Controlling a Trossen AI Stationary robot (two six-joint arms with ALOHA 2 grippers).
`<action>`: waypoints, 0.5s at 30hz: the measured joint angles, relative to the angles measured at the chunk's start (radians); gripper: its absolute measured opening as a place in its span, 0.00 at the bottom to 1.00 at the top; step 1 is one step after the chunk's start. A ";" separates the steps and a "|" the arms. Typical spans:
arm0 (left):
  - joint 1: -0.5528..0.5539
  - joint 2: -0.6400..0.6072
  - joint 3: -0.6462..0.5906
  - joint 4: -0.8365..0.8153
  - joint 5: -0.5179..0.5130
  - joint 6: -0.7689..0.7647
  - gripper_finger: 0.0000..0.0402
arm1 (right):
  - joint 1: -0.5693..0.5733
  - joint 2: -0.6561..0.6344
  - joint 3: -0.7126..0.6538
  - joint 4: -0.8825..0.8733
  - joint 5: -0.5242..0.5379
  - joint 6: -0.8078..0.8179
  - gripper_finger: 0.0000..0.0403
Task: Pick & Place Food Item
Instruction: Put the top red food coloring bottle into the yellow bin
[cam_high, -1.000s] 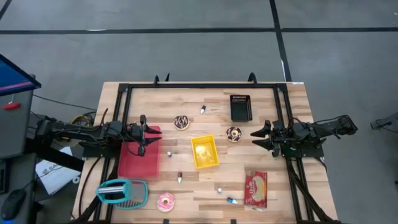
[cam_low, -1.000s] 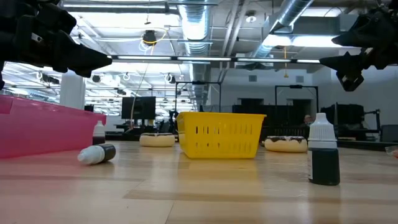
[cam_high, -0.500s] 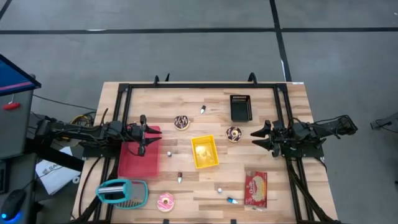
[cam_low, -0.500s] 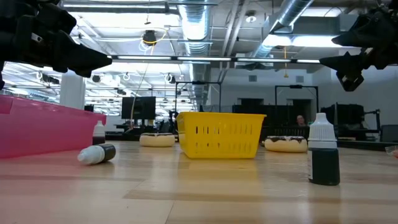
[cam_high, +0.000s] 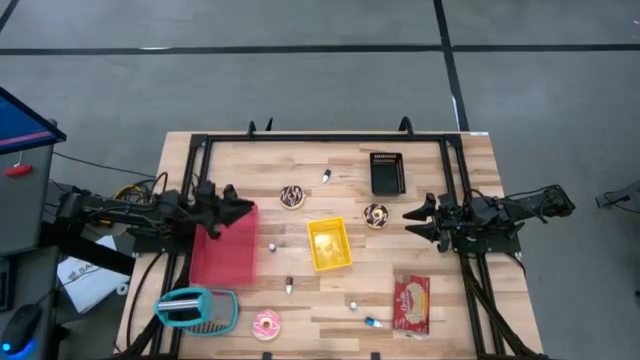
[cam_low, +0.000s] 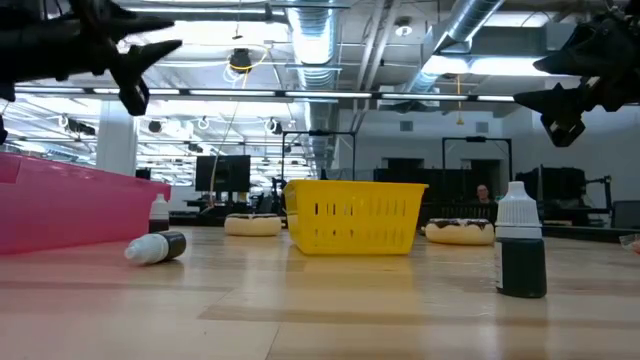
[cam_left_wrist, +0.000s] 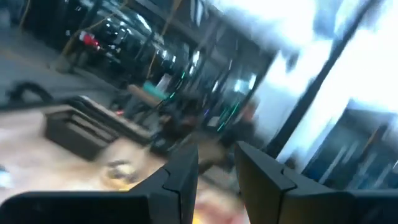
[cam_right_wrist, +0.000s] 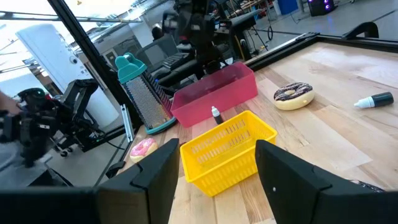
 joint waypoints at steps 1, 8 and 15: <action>0.000 0.000 0.000 0.016 -0.017 -0.074 0.25 | 0.000 0.000 0.000 0.000 0.000 0.000 0.50; 0.000 0.005 0.000 0.045 -0.046 -0.307 0.25 | 0.000 0.000 0.000 0.000 0.000 0.000 0.50; 0.000 0.006 0.000 0.086 -0.118 -0.296 0.25 | -0.002 0.000 0.000 0.001 0.007 -0.023 0.50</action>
